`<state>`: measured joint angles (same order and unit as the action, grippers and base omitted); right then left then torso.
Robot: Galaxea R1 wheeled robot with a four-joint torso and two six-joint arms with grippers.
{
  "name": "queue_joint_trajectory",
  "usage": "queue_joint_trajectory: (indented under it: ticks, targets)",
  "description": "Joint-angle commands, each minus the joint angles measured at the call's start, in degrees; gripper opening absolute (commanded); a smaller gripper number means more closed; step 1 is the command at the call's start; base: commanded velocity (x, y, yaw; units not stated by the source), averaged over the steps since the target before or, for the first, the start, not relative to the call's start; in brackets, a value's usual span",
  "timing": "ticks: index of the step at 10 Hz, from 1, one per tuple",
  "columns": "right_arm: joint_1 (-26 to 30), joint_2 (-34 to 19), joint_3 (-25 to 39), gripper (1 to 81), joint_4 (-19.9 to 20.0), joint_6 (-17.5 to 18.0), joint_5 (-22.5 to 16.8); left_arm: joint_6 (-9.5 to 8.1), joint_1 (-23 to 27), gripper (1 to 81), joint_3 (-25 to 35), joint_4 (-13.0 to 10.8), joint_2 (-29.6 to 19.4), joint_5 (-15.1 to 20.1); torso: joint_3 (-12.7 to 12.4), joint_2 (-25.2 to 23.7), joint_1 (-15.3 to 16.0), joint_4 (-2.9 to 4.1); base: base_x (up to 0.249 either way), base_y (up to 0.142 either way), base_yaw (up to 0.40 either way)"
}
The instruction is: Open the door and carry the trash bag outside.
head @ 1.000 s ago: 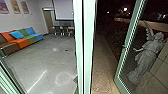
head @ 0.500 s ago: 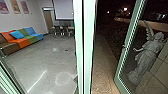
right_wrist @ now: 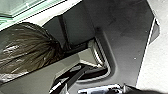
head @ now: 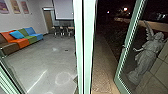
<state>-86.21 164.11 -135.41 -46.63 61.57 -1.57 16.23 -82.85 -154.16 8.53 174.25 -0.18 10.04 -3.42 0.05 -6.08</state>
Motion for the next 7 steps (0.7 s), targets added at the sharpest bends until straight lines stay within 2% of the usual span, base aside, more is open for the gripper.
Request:
queue_joint_trajectory:
  ticks: [1, 7]
  targets:
    - [1.96, -0.51, 1.21, 81.1, -0.57, -0.22, -2.30, 0.21, 2.64, 1.0, 0.44, -0.54, 0.14, 3.70, 0.00, 0.00, 0.00, 0.00, 0.000, 0.000, 0.000]
    - [1.87, -0.51, 0.95, 81.1, -1.01, -0.49, -2.29, 0.21, 2.64, 1.0, 0.44, -0.54, 0.05, 3.70, 0.00, 0.00, 0.00, 0.00, 0.000, 0.000, -0.091]
